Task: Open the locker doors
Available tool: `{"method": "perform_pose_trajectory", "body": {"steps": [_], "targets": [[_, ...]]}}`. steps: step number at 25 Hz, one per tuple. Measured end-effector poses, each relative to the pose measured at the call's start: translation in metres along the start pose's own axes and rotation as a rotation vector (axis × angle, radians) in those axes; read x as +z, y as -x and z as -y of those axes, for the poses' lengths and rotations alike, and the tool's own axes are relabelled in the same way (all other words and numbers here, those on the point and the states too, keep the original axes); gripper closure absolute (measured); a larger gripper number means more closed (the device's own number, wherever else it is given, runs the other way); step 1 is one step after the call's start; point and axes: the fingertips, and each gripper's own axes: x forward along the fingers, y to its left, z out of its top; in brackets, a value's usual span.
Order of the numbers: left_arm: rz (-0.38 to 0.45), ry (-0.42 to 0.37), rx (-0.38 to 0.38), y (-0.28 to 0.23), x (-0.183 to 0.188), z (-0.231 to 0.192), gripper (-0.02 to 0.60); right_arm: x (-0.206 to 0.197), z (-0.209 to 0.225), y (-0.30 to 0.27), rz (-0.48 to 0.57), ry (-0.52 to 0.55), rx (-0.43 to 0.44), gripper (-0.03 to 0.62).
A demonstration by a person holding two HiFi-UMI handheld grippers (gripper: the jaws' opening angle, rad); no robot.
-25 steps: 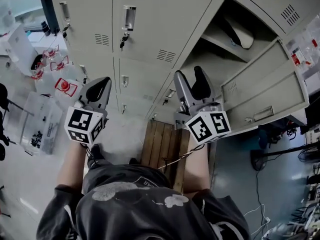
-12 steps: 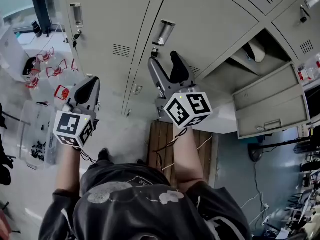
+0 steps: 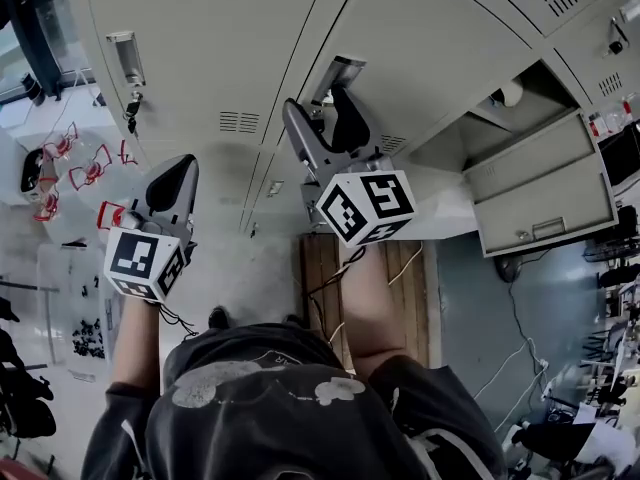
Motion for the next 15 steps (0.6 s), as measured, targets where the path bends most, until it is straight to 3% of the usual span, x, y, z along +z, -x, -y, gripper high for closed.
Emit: {"method": "perform_pose_trajectory", "body": {"steps": [7, 15], "targets": [[0.002, 0.002, -0.092, -0.015, -0.004, -0.002, 0.572, 0.0, 0.003, -0.017, -0.006, 0.043, -0.082, 0.287], [-0.003, 0.002, -0.127, -0.016, -0.006, -0.008, 0.572, 0.003, 0.006, -0.029, 0.005, 0.045, -0.139, 0.287]]}}
